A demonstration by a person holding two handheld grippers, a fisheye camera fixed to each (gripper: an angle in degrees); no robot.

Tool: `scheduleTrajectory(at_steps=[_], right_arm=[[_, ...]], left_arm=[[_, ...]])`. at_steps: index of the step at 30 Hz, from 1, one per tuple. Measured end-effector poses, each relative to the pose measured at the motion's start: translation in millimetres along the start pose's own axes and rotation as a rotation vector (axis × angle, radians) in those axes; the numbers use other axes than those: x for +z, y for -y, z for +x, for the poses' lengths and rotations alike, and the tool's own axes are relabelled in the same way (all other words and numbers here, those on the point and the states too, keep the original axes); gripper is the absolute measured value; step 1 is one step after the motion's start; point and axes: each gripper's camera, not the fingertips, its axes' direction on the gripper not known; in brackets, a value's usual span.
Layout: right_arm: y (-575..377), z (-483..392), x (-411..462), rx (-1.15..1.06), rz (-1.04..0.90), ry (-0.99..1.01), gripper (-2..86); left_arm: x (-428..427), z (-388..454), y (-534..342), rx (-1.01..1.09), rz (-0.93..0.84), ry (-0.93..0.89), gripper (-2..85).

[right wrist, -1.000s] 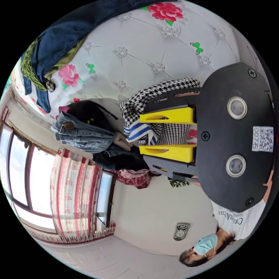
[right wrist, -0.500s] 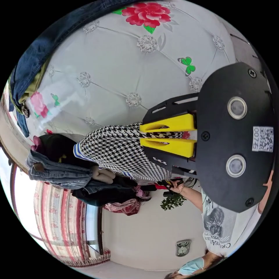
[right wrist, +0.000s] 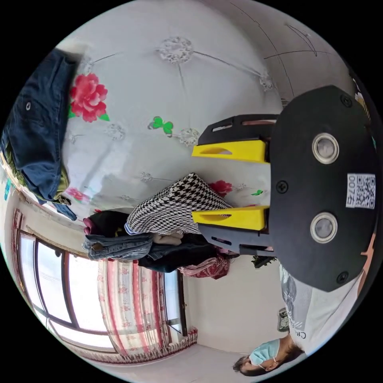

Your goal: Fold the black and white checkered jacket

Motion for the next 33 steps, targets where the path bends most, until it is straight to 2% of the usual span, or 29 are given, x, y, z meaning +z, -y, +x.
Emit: scheduleTrajectory(at_steps=[5, 7, 9, 10, 12, 18, 22, 26, 30, 32, 33], right_arm=[[-10.3, 14.2, 21.0, 0.088, 0.104, 0.171, 11.2], [-2.9, 9.3, 34.4, 0.097, 0.088, 0.208, 10.0], [5.5, -2.7, 41.7, 0.107, 0.055, 0.202, 7.9], [8.8, -18.7, 38.5, 0.074, 0.076, 0.183, 6.5], [12.0, -53.6, 33.0, -0.024, 0.079, 0.139, 4.7], [-0.2, -221.4, 45.8, -0.541, -0.033, -0.008, 2.5], [-60.2, -355.3, 114.0, -1.082, -0.216, -0.218, 2.3], [-138.9, -407.5, 217.1, -1.432, -0.493, -0.207, 2.9], [-175.3, -376.8, 328.6, -1.352, -0.842, -0.159, 4.5], [-180.9, -327.3, 395.5, -1.171, -1.057, -0.221, 6.1], [-179.1, -317.4, 404.4, -1.122, -1.089, -0.224, 6.5]], left_arm=[[85.4, 111.2, 2.8, 0.316, -0.2, -0.256, 7.6], [124.8, 137.4, -6.6, 0.386, -0.292, -0.229, 7.6], [156.8, 149.0, -15.8, 0.44, -0.369, -0.112, 7.4], [154.7, 152.1, -16.2, 0.478, -0.317, -0.118, 6.9], [153.7, 149.8, -9.3, 0.457, -0.359, -0.127, 7.0], [84.8, 97.1, -11.5, 0.367, -0.272, -0.229, 8.7], [20.4, 32.8, -35.2, 0.23, -0.18, -0.217, 9.1], [-34.7, -39.7, -64.5, 0.04, -0.087, -0.194, 9.1], [-64.7, -98.4, -87.6, -0.141, -0.018, -0.197, 9.5], [-76.5, -131.4, -98.9, -0.244, 0.026, -0.254, 10.4], [-78.6, -137.7, -100.6, -0.258, 0.033, -0.269, 10.5]])
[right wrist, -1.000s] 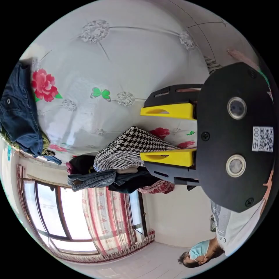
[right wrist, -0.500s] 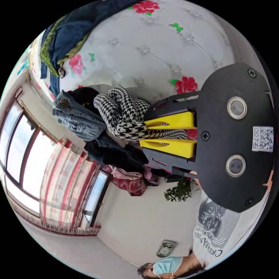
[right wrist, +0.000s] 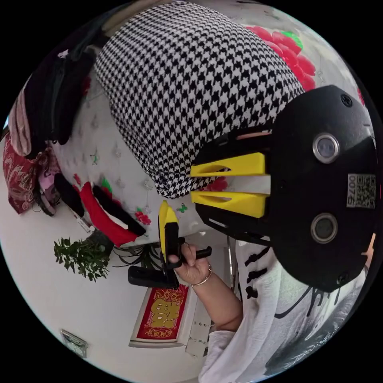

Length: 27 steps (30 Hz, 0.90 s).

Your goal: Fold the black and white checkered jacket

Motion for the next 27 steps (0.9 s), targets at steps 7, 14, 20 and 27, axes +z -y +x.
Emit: scheduleTrajectory(at_steps=[7, 14, 20, 27], right_arm=[[-76.2, 37.2, -101.7, 0.107, 0.439, 0.128, 10.8], [-197.4, 152.7, -123.2, 0.634, 0.735, 0.262, 15.6], [-194.2, 184.6, -57.2, 0.702, 0.667, 0.404, 15.7], [-206.3, 173.0, -42.8, 0.653, 0.721, 0.553, 10.4]], left_arm=[[-20.7, -44.5, 21.7, -0.036, -0.01, -0.108, 14.5], [-5.5, -82.8, 112.9, -0.029, -0.109, -0.273, 18.5], [69.0, -91.9, 145.6, -0.001, -0.392, -0.348, 17.0], [72.9, -62.7, 130.2, 0.042, -0.342, -0.449, 10.8]])
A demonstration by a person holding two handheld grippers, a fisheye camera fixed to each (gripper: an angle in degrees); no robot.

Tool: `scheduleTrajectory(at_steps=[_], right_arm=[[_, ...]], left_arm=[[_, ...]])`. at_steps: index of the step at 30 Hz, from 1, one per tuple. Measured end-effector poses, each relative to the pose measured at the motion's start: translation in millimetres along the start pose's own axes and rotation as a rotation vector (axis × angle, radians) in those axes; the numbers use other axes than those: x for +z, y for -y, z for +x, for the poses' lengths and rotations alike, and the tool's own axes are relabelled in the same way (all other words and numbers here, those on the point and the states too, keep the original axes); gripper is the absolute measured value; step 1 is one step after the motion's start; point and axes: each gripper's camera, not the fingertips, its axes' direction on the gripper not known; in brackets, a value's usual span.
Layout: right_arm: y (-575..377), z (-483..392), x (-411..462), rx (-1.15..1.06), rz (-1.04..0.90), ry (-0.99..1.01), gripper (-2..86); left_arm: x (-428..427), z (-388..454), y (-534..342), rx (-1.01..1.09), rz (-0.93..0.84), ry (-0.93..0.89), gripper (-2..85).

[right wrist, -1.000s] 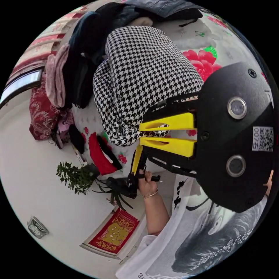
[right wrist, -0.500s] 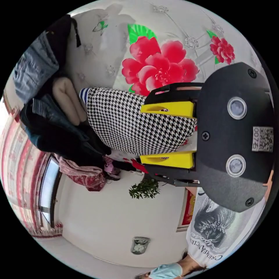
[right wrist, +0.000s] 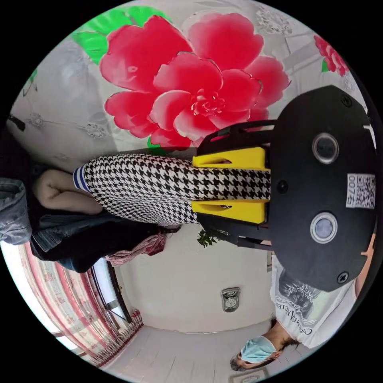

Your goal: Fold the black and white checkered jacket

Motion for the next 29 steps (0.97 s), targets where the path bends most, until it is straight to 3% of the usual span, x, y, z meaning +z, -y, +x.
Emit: scheduleTrajectory(at_steps=[6, 13, 17, 20, 23, 25, 28, 29], right_arm=[[-27.2, -93.6, -77.4, -0.285, 0.126, 0.021, 7.0], [-4.6, -249.7, -188.4, -0.701, 0.37, -0.077, 6.5], [60.2, -294.4, -216.6, -0.691, 0.506, -0.224, 7.5], [115.0, -260.2, -211.0, -0.549, 0.635, -0.448, 8.4], [145.5, -172.3, -192.1, -0.303, 0.538, -0.589, 8.5], [109.0, -140.2, -200.3, -0.461, 0.717, -0.387, 8.2], [81.1, -96.8, -217.0, -0.373, 0.706, -0.193, 8.0], [70.4, -90.8, -224.6, -0.369, 0.705, -0.219, 7.9]], left_arm=[[41.7, 96.0, 24.7, 0.211, -0.009, -0.134, 9.1], [127.1, 249.7, 170.3, 0.59, -0.059, -0.192, 9.4], [178.8, 285.3, 265.9, 0.526, 0.021, -0.064, 11.6], [213.7, 246.7, 299.3, 0.297, 0.073, 0.153, 11.1], [245.3, 203.0, 276.5, 0.229, 0.042, 0.375, 8.6], [264.4, 181.3, 248.9, 0.252, -0.029, 0.438, 7.7], [297.0, 149.3, 195.5, 0.257, -0.196, 0.578, 7.4], [308.4, 139.8, 173.4, 0.249, -0.254, 0.63, 7.3]])
